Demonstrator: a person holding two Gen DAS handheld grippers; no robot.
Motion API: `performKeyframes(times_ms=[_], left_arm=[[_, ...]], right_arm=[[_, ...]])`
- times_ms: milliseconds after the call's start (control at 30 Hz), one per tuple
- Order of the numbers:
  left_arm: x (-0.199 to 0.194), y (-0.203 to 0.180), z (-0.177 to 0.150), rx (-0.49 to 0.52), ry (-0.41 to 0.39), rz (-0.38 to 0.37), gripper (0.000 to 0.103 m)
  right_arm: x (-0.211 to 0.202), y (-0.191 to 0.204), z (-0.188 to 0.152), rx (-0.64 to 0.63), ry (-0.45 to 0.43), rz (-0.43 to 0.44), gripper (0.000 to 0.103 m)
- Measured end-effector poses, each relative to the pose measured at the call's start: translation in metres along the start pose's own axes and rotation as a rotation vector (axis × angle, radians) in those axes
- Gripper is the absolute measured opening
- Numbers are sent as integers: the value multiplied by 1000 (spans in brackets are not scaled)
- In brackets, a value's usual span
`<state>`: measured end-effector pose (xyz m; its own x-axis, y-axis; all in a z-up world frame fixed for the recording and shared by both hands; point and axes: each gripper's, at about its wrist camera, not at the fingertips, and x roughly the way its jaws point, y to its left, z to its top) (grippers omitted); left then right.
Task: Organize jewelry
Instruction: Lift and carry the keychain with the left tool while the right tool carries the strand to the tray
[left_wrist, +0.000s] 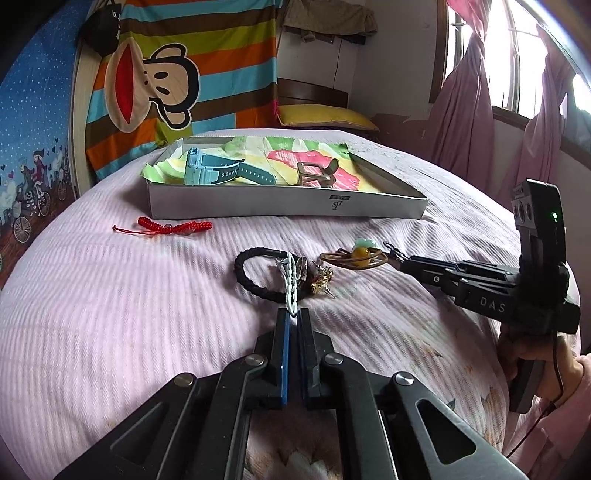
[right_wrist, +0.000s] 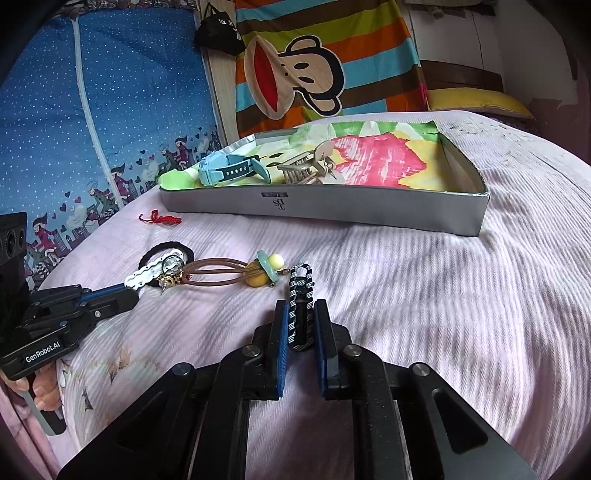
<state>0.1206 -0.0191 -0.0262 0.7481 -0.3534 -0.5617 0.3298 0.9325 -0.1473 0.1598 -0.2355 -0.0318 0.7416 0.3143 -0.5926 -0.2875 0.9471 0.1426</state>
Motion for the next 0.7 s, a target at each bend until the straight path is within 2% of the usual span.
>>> performKeyframes(times_ms=[333,433,567,700], left_arm=[[5,8,7,-59,2,-34,5],[6,9,7,-69,5,-42,7],[7,8,8,-72,-2,-52,18],[9,10,10,-89,-5,-45,18]], right_arm=[[1,-1,-1,3,4,2,12],[2,-1,-1,5,6,4,12],[2,-1,-1,6,6,4,12],[2,-1,-1,4,6,3,12]])
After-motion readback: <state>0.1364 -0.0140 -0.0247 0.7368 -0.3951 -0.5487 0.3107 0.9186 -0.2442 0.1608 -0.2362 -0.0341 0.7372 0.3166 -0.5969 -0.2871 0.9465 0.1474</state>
